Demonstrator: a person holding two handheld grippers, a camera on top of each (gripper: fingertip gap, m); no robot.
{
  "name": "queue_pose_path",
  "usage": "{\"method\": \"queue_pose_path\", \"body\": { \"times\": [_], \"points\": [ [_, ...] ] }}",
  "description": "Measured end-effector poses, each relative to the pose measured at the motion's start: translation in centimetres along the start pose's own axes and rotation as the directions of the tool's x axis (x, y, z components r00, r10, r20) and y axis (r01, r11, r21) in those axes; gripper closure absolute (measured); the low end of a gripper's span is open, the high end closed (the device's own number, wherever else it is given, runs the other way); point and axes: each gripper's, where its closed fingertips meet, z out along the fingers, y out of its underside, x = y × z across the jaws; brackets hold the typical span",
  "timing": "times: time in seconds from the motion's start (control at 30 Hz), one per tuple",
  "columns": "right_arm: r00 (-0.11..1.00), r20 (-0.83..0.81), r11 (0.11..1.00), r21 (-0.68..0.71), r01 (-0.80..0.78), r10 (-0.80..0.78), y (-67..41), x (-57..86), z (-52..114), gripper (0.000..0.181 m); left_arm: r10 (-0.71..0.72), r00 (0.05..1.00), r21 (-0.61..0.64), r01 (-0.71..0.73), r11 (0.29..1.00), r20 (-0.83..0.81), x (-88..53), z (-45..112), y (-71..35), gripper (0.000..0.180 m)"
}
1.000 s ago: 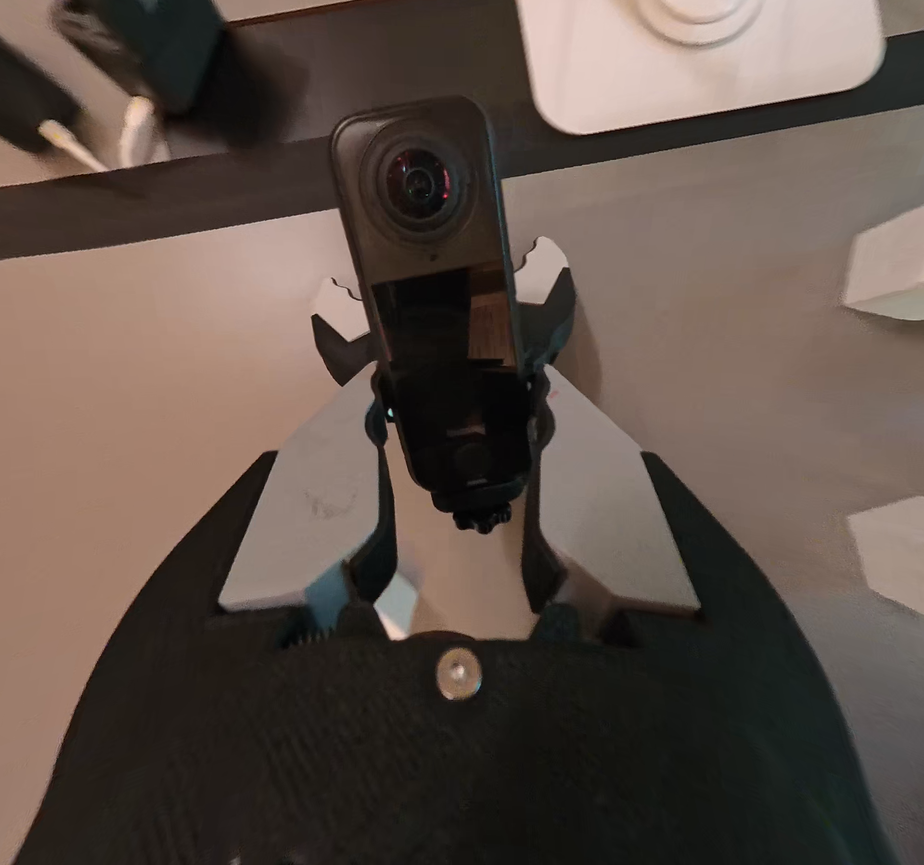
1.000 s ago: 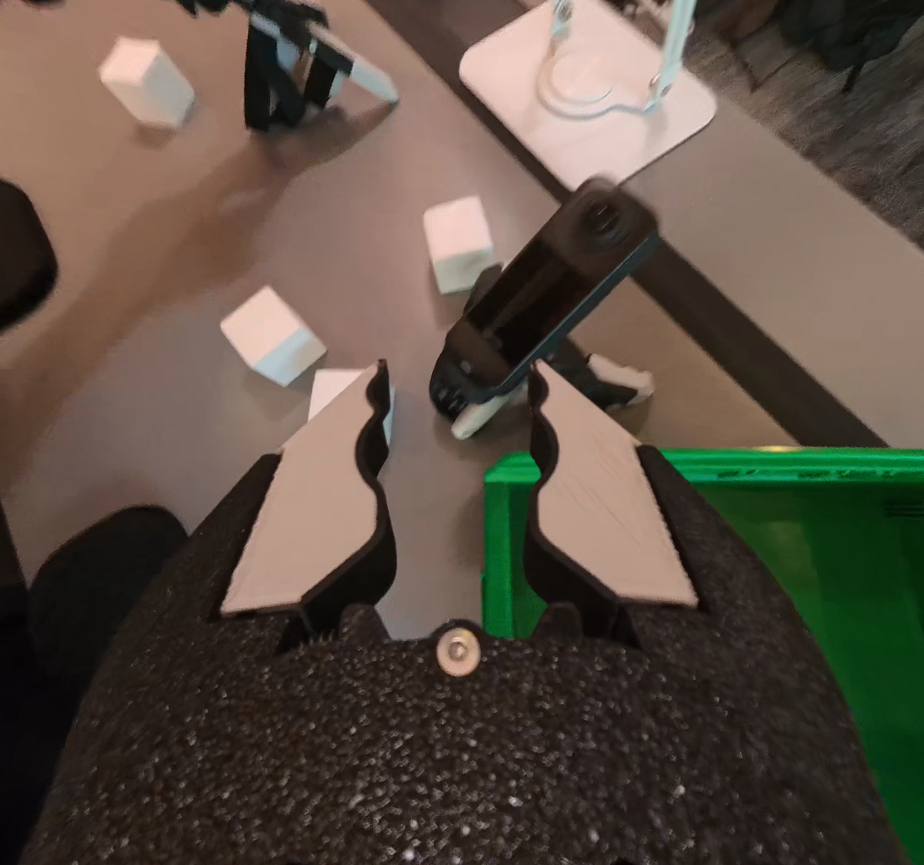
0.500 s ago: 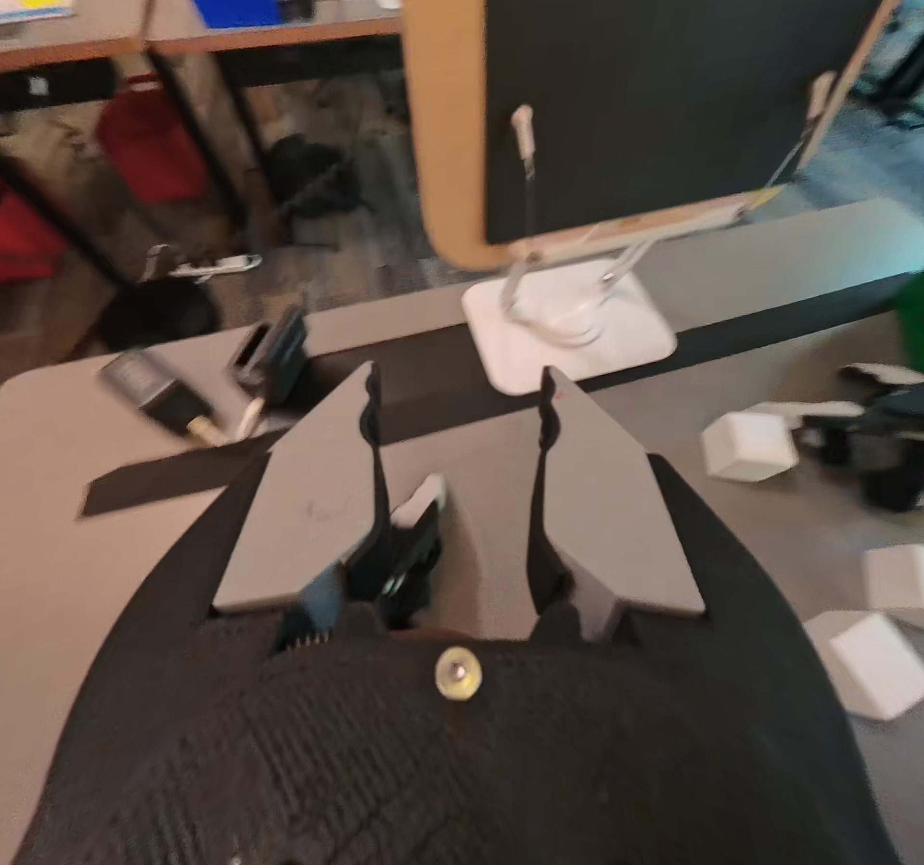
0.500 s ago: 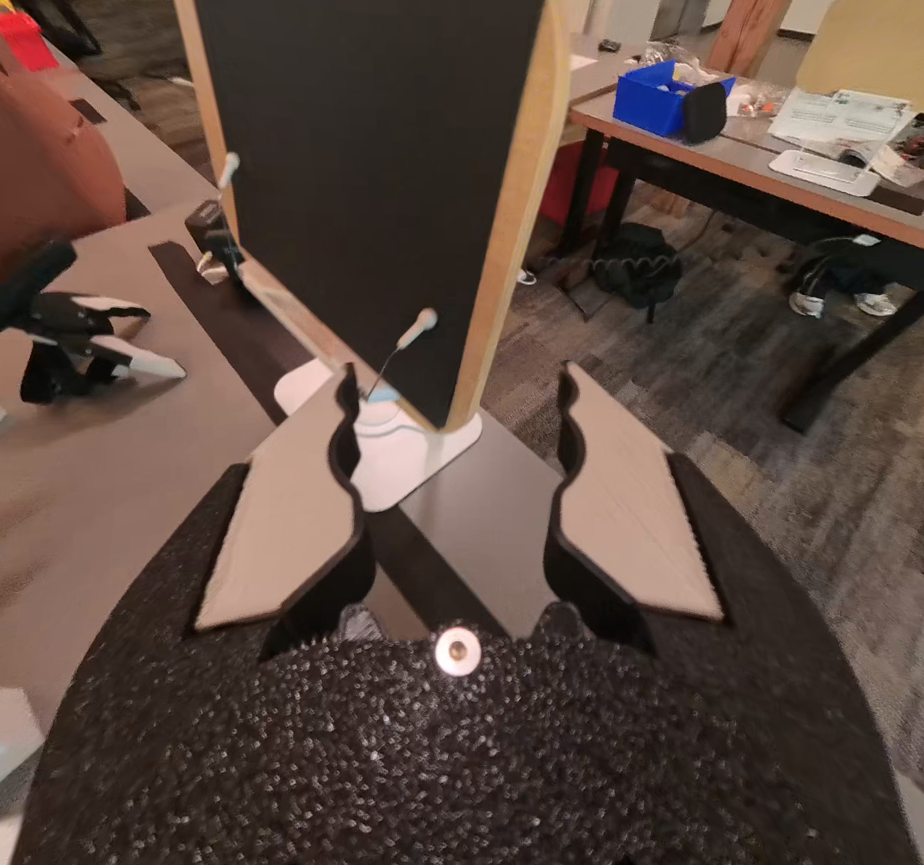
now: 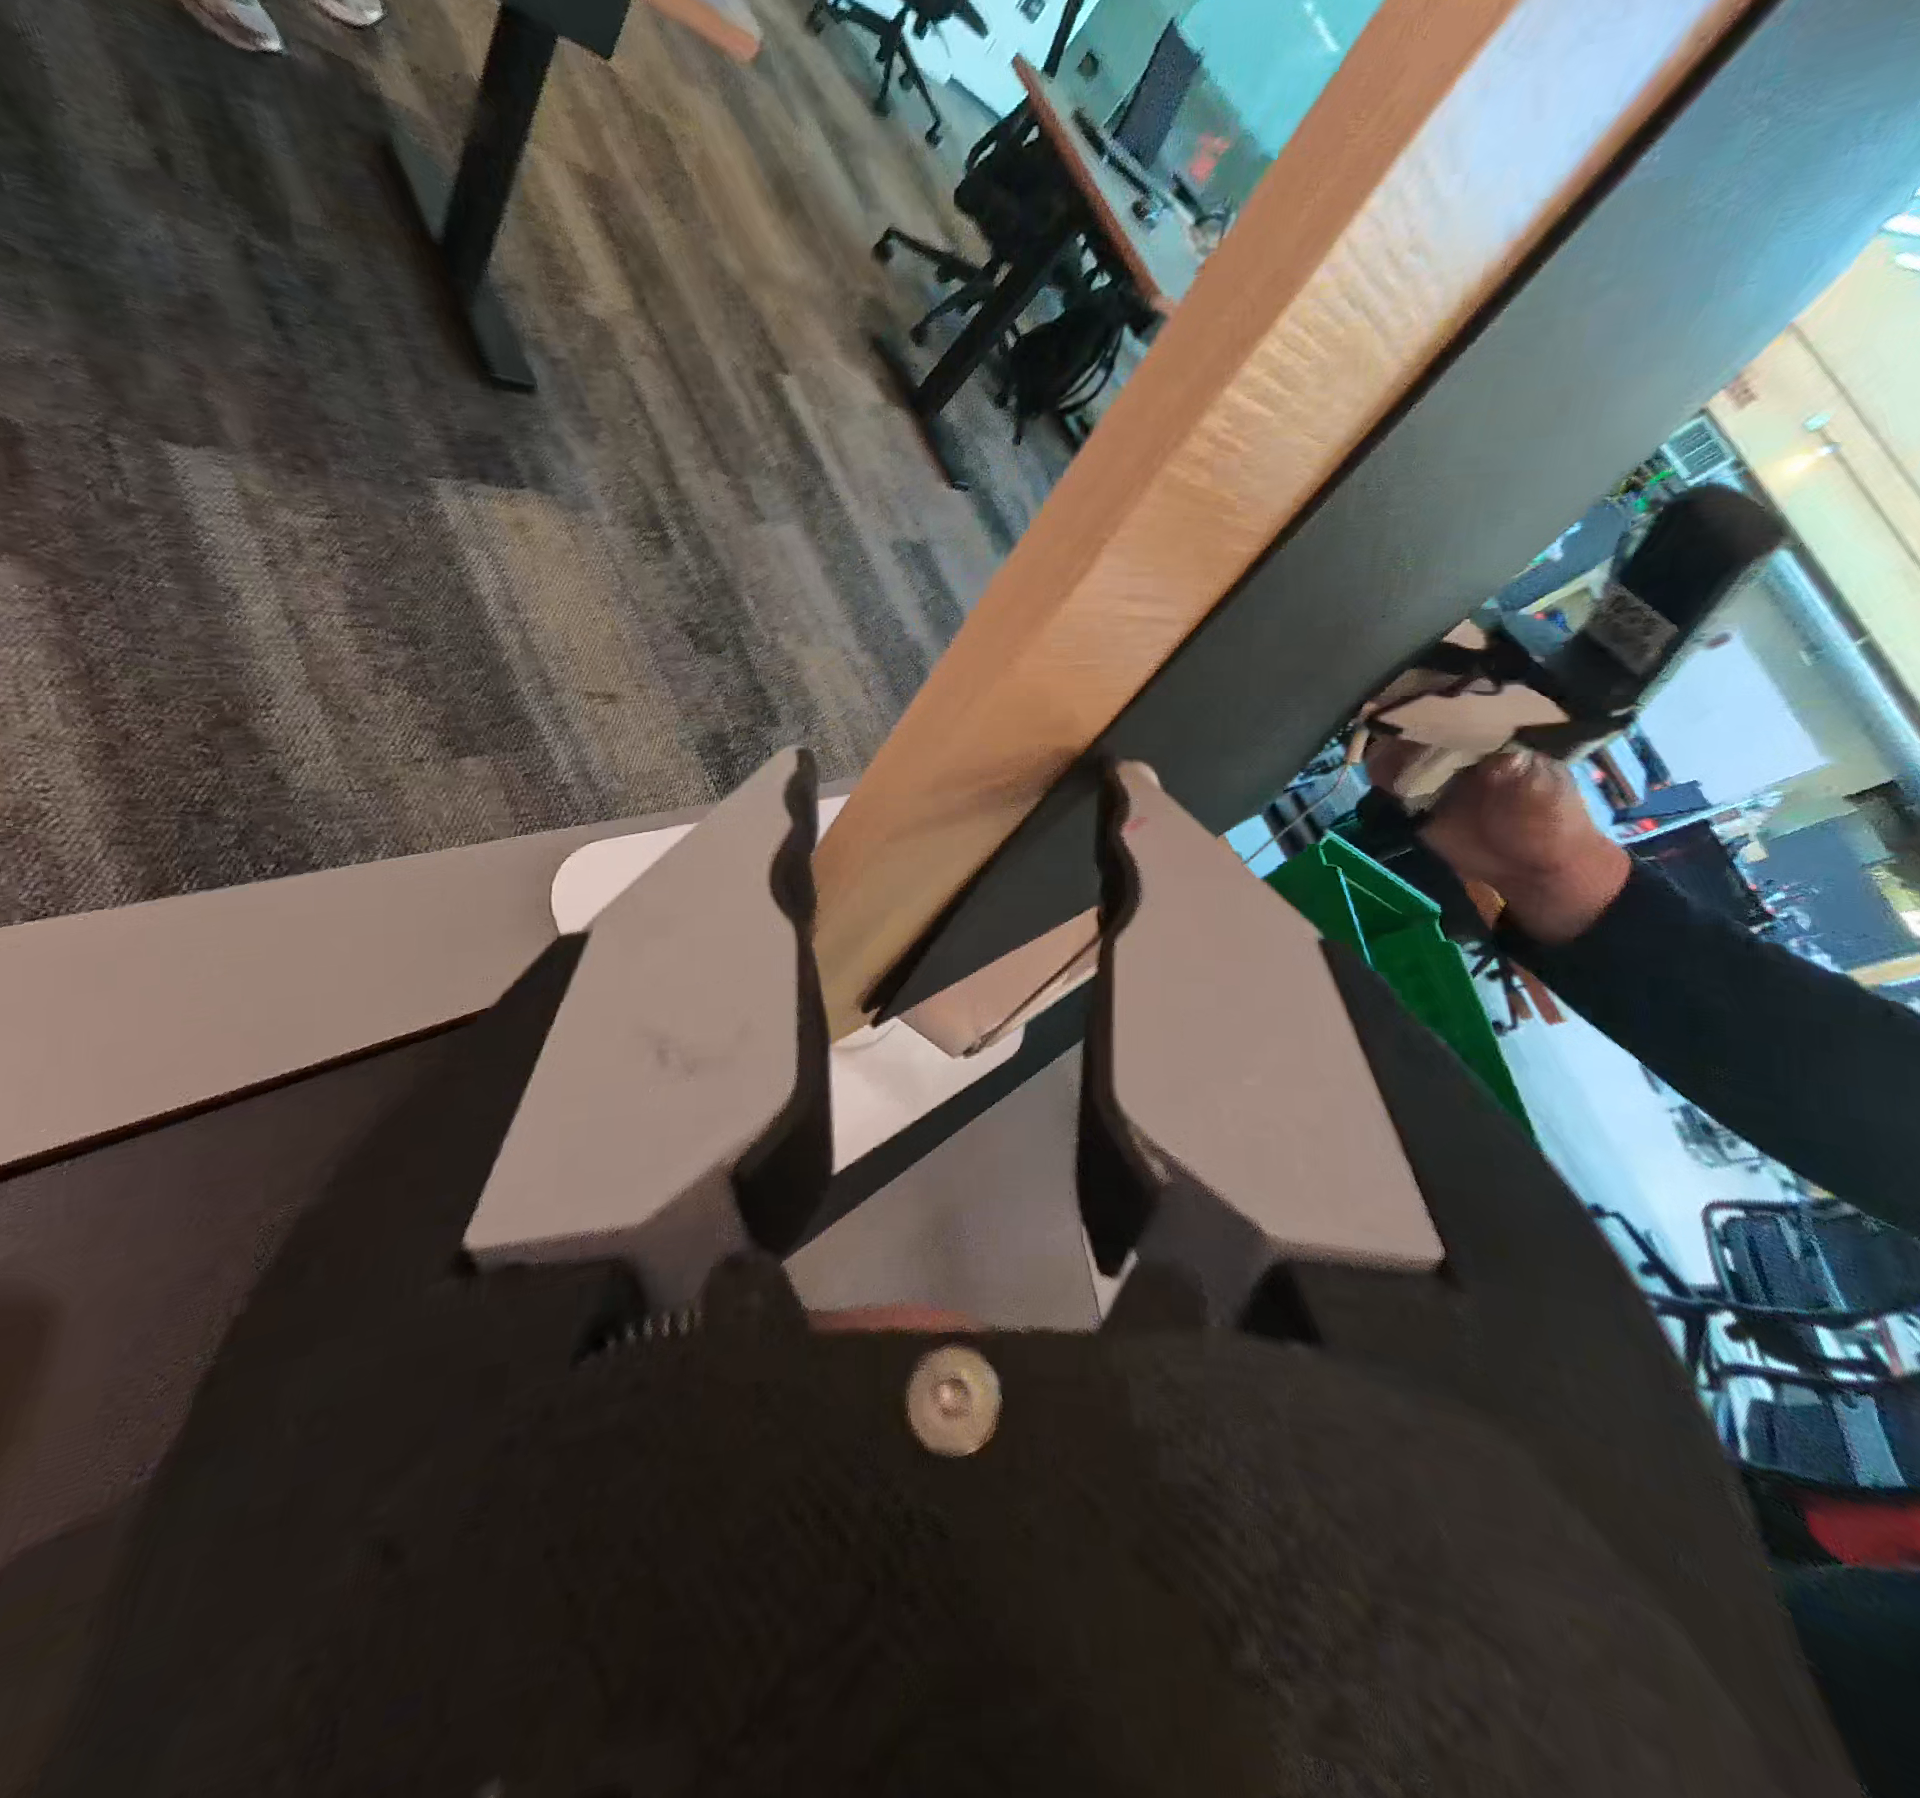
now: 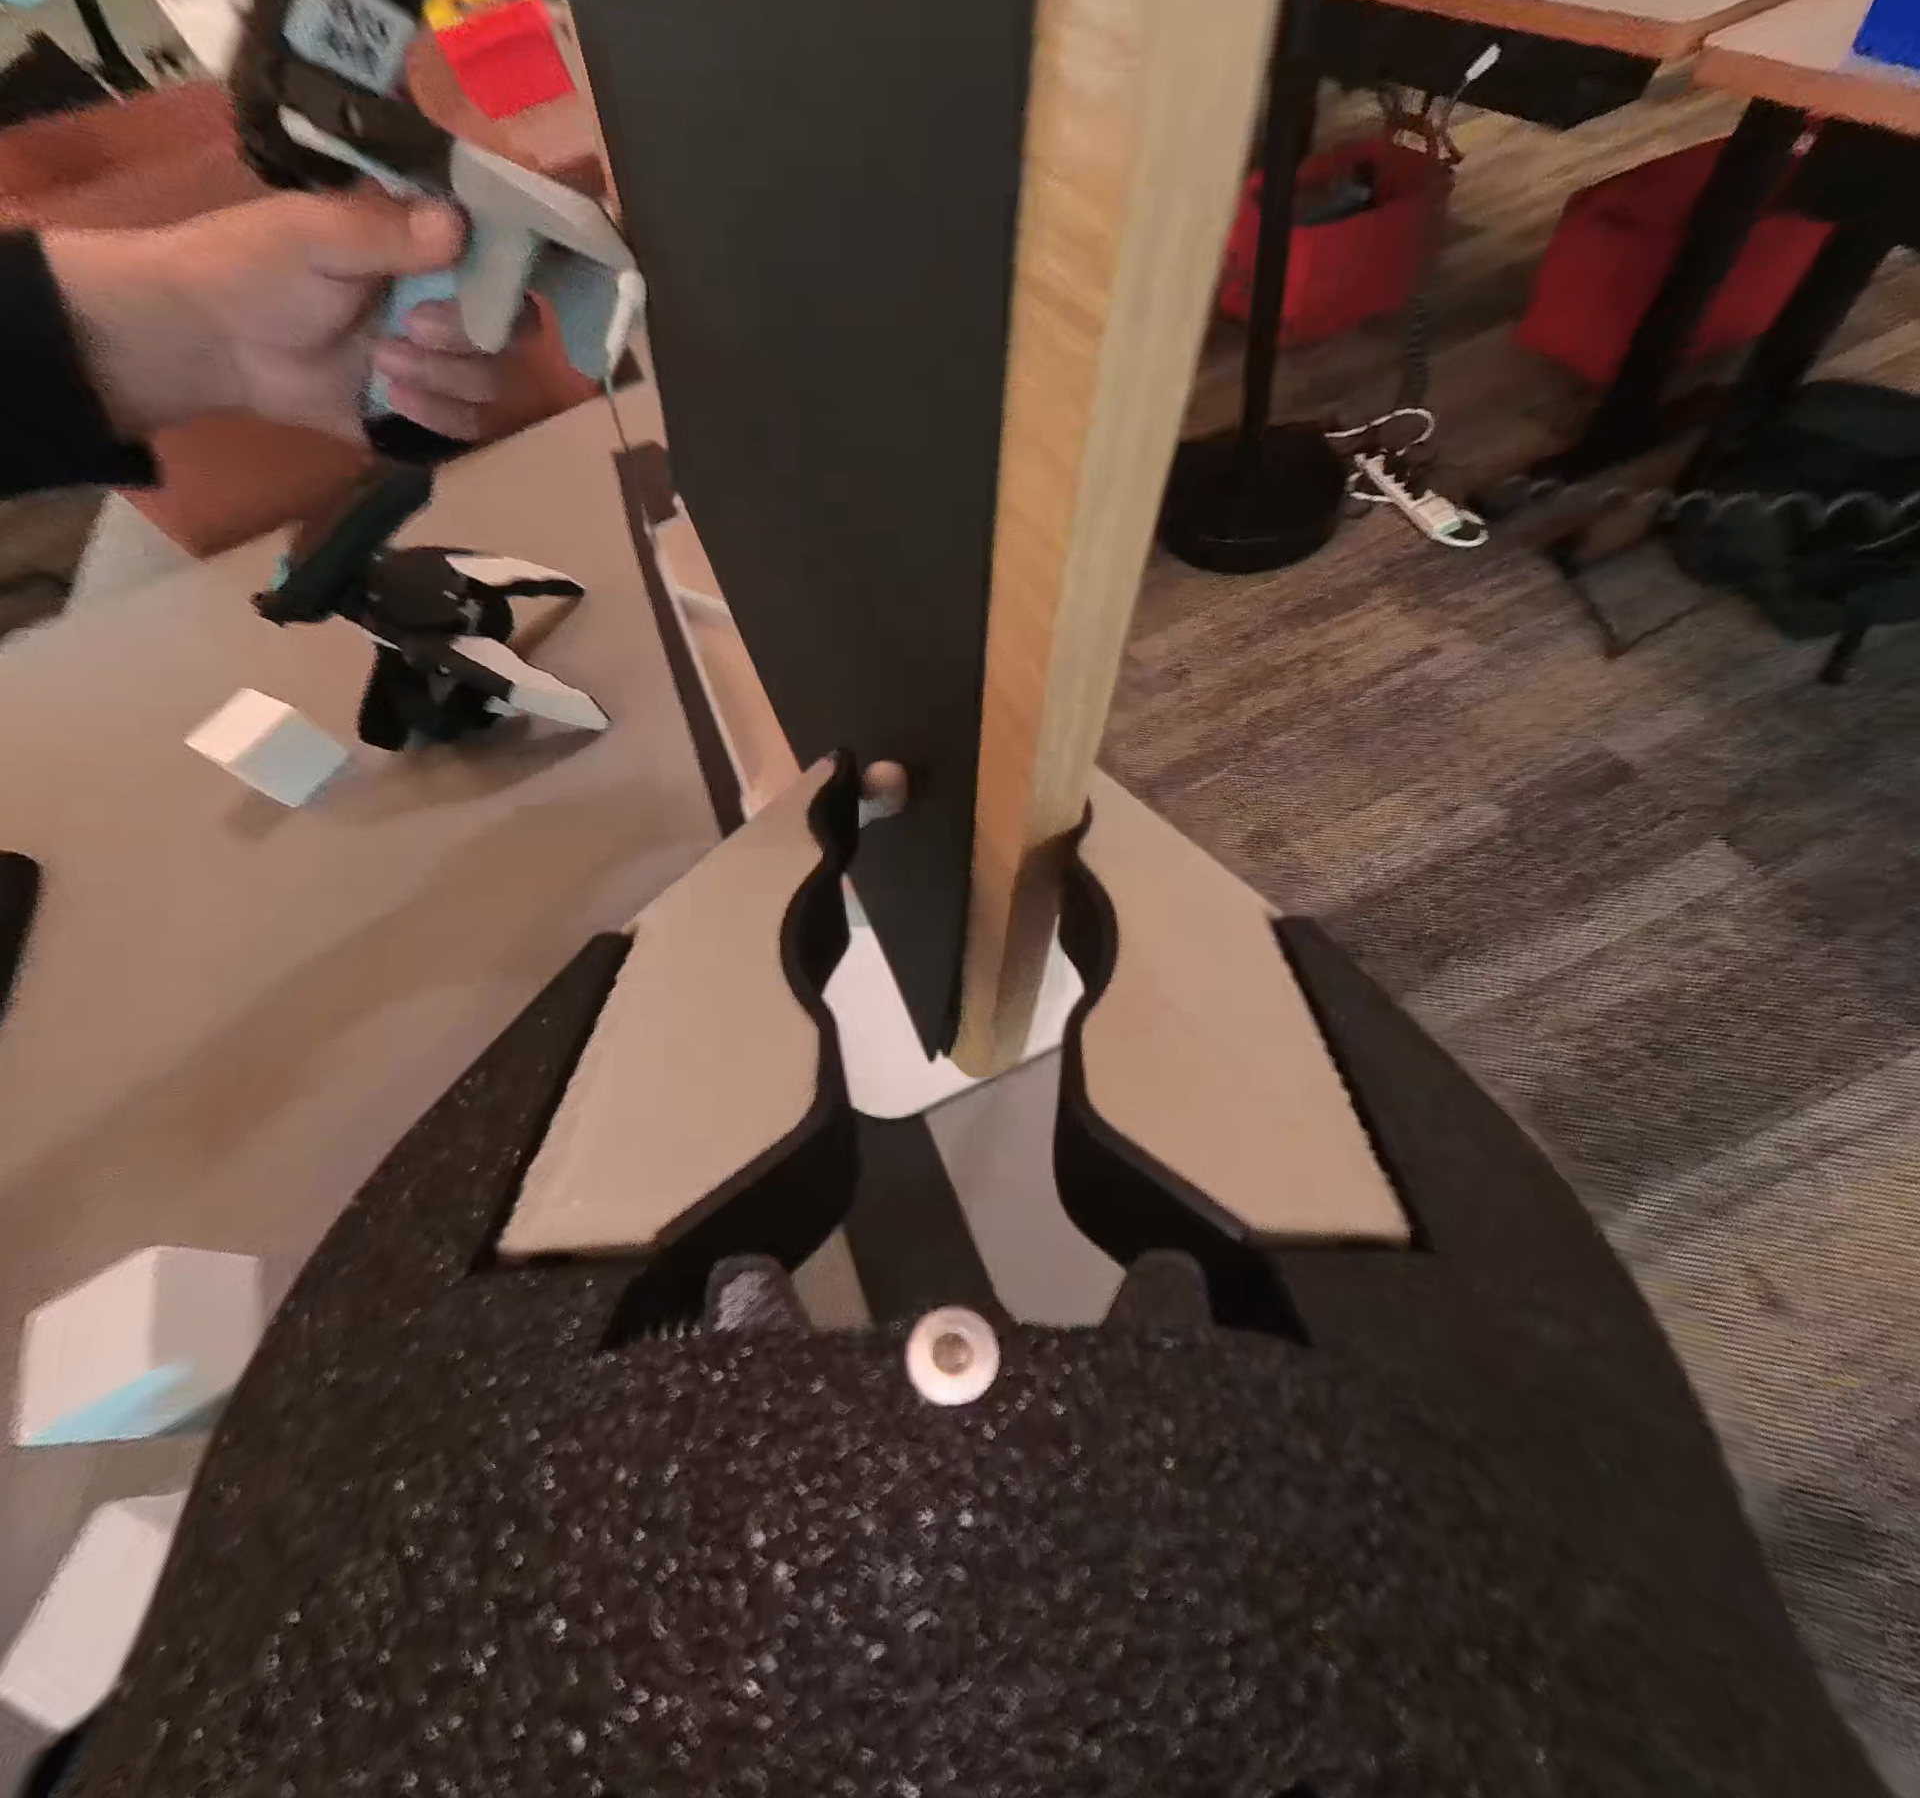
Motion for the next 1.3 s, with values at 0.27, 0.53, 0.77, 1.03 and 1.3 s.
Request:
{"method": "queue_pose_path", "body": {
  "times": [0.27,0.53,0.77,1.03,1.3],
  "points": [
    [0.996,-0.002,0.996,0.022,-0.084,0.084,-1.0,-0.8,0.2,0.153,-0.007,1.000,-0.021,0.007,1.000,-0.003,1.1,-2.2,1.4,0.134],
    [0.984,0.031,0.984,-0.004,-0.176,0.177,-0.3,-0.6,-0.1,0.153,0.016,0.999,-0.024,-0.015,1.000,0.046,2.1,-2.4,1.0,0.136],
    [0.984,0.095,0.989,0.012,-0.150,0.148,-1.0,-4.1,0.5,0.153,0.014,0.998,0.029,-0.016,0.999,0.055,3.0,-6.4,2.4,0.139],
    [0.988,0.138,0.995,-0.089,-0.051,0.063,0.8,-10.8,0.6,0.154,0.029,0.995,-0.033,-0.026,0.999,0.099,4.9,-12.5,8.9,0.141],
    [0.984,0.164,0.984,-0.175,-0.040,0.069,2.0,-16.5,0.6,0.158,-0.002,0.992,-0.032,0.006,0.999,0.124,5.8,-16.7,10.9,0.138]
  ]
}}
